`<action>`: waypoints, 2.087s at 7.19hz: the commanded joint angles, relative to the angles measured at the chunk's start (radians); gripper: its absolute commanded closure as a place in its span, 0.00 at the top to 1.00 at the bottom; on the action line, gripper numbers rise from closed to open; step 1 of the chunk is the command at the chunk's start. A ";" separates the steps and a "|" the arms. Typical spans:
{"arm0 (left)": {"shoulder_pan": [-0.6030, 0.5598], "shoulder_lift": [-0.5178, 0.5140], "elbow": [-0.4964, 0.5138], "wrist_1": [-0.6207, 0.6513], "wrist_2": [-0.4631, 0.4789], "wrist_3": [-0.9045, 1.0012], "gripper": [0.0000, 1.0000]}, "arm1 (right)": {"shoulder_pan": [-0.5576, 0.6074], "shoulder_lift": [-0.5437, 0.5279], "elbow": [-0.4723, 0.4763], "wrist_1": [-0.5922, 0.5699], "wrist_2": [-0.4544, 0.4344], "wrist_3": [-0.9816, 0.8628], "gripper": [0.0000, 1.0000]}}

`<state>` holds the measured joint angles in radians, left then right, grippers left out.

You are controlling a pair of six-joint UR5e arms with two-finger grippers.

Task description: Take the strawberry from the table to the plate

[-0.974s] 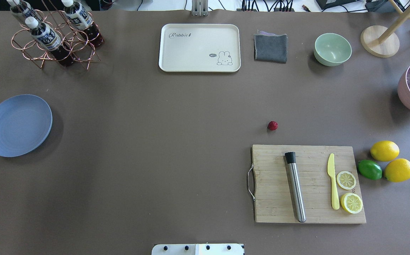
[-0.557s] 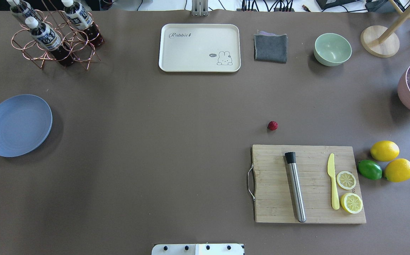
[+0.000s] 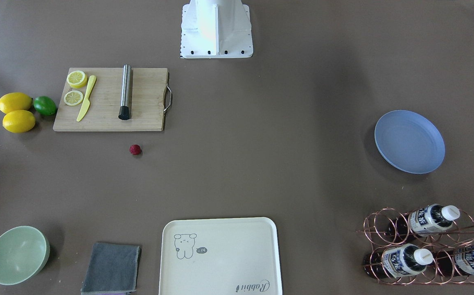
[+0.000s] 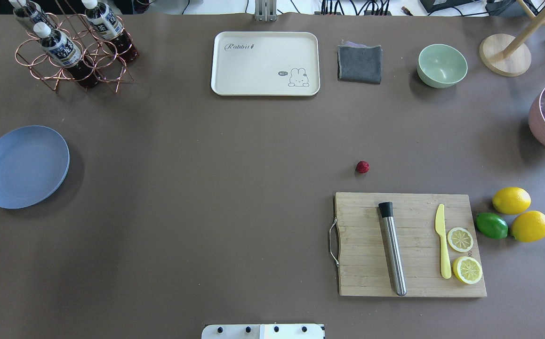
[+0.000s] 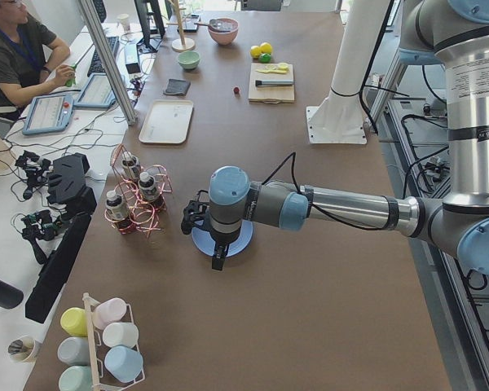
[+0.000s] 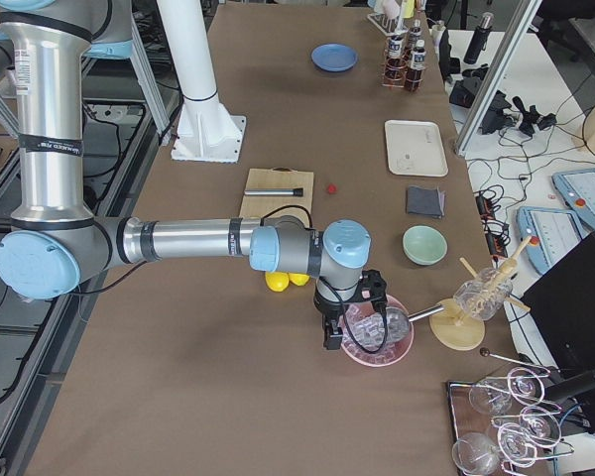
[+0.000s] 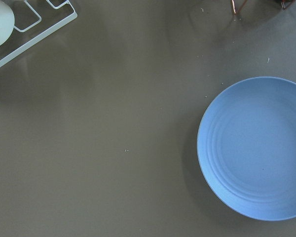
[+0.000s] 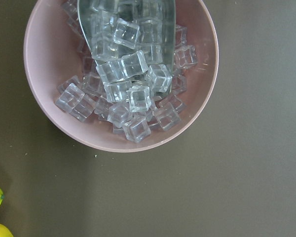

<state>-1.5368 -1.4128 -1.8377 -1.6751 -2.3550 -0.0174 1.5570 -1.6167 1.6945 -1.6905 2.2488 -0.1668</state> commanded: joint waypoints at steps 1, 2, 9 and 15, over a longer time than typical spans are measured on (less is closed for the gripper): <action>0.000 0.000 0.002 0.000 0.000 -0.001 0.98 | 0.000 0.001 -0.001 0.000 0.000 0.001 1.00; 0.000 0.000 0.003 0.000 0.000 -0.003 0.98 | 0.000 0.003 -0.003 0.000 0.000 0.001 1.00; 0.001 0.000 0.003 -0.003 -0.009 -0.004 0.97 | 0.000 0.003 -0.006 0.002 0.023 0.003 1.00; 0.203 -0.116 0.288 -0.416 -0.004 -0.454 0.97 | 0.000 -0.011 -0.003 0.008 0.025 0.003 1.00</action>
<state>-1.3861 -1.4963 -1.6370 -1.9531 -2.3599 -0.3506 1.5570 -1.6266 1.6937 -1.6846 2.2740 -0.1641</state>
